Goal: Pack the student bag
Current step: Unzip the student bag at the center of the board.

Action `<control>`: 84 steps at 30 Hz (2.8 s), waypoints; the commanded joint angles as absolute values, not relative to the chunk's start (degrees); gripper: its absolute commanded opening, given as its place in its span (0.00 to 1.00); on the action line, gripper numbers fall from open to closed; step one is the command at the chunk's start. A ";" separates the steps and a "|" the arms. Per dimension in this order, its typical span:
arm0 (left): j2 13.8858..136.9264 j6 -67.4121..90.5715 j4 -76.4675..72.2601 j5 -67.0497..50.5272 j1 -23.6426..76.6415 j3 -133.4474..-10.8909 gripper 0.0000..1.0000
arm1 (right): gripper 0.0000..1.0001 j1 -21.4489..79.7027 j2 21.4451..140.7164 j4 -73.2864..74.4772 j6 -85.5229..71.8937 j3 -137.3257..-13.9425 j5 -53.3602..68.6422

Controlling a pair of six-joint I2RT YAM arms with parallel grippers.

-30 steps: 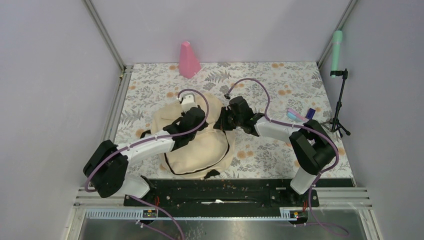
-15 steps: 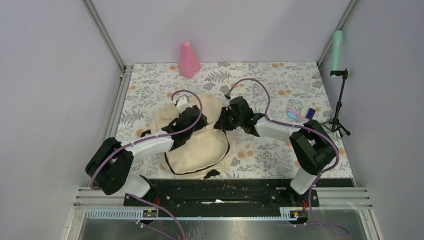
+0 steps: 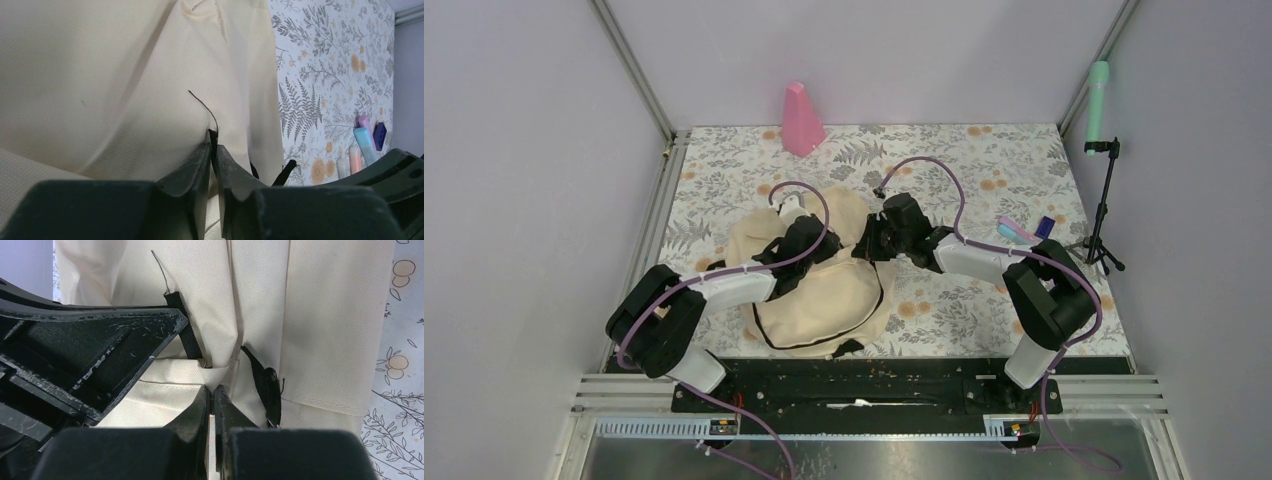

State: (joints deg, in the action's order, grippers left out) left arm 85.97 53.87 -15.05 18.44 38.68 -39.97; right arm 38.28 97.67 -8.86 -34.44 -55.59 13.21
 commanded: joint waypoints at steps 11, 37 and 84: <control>82.13 50.86 -13.36 27.03 38.67 -38.26 0.00 | 0.00 37.72 95.68 -9.96 -33.23 -55.11 11.69; 64.94 45.98 -9.09 39.26 38.54 -31.49 0.00 | 0.00 38.74 91.62 -3.42 -26.44 -53.35 0.28; 43.34 46.85 5.00 31.12 27.75 -19.06 0.00 | 0.00 38.65 87.94 1.35 -23.42 -54.94 -4.89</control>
State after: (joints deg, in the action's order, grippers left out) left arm 44.64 48.90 3.38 29.67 30.17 -20.29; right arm 39.48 90.48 -4.97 -27.35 -53.47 2.52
